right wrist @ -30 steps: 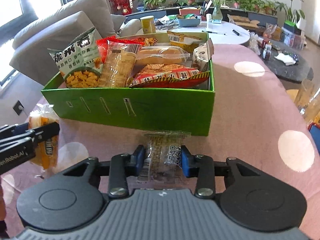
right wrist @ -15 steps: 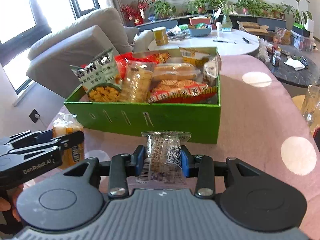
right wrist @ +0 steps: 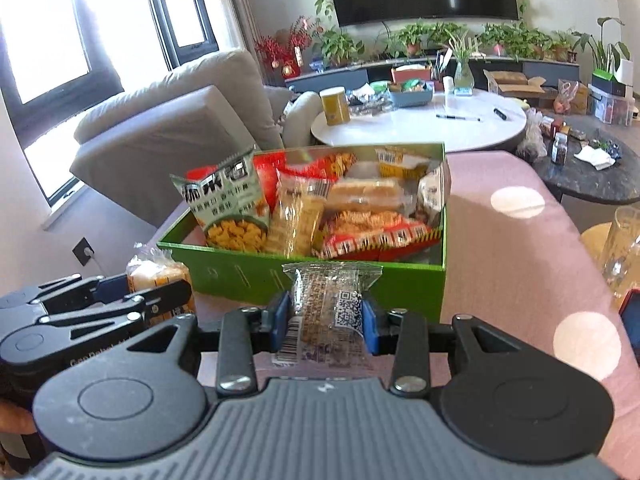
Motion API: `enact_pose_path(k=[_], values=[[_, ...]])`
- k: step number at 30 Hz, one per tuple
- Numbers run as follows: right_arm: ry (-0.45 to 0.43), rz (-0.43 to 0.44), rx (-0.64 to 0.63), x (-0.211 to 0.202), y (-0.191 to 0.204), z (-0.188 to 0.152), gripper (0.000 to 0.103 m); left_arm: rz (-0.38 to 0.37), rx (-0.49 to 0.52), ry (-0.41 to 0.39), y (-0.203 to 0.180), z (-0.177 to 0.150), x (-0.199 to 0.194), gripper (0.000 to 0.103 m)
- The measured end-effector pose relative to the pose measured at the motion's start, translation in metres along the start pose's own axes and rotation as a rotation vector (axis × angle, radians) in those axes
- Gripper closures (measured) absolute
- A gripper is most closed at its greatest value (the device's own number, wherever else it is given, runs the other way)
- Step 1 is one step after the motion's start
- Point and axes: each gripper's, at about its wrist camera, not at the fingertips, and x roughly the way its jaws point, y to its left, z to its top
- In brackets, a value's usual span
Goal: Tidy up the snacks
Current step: 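Lift both bags and carry them over the green box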
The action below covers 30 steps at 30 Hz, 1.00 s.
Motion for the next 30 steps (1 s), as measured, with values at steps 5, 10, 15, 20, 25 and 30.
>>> enact_pose_path(k=[5, 10, 15, 20, 25, 30], values=[[-0.024, 0.002, 0.007, -0.004, -0.003, 0.008, 0.034, -0.004, 0.015, -0.014, -0.003, 0.007, -0.001, 0.063], [-0.040, 0.005, 0.014, -0.004, -0.006, 0.014, 0.034, -0.018, 0.020, -0.020, -0.006, 0.013, -0.002, 0.063], [-0.055, 0.013, 0.015, -0.005, -0.007, 0.021, 0.034, -0.025, 0.029, -0.027, -0.010, 0.018, -0.001, 0.063], [-0.079, 0.020, 0.003, -0.007, -0.004, 0.028, 0.034, -0.031, 0.046, -0.045, -0.014, 0.026, -0.002, 0.063], [-0.087, 0.024, -0.001, -0.006, -0.004, 0.032, 0.034, -0.029, 0.051, -0.052, -0.015, 0.030, -0.002, 0.063], [-0.085, 0.018, 0.000, -0.004, -0.006, 0.035, 0.034, -0.033, 0.064, -0.067, -0.019, 0.040, -0.002, 0.063]])
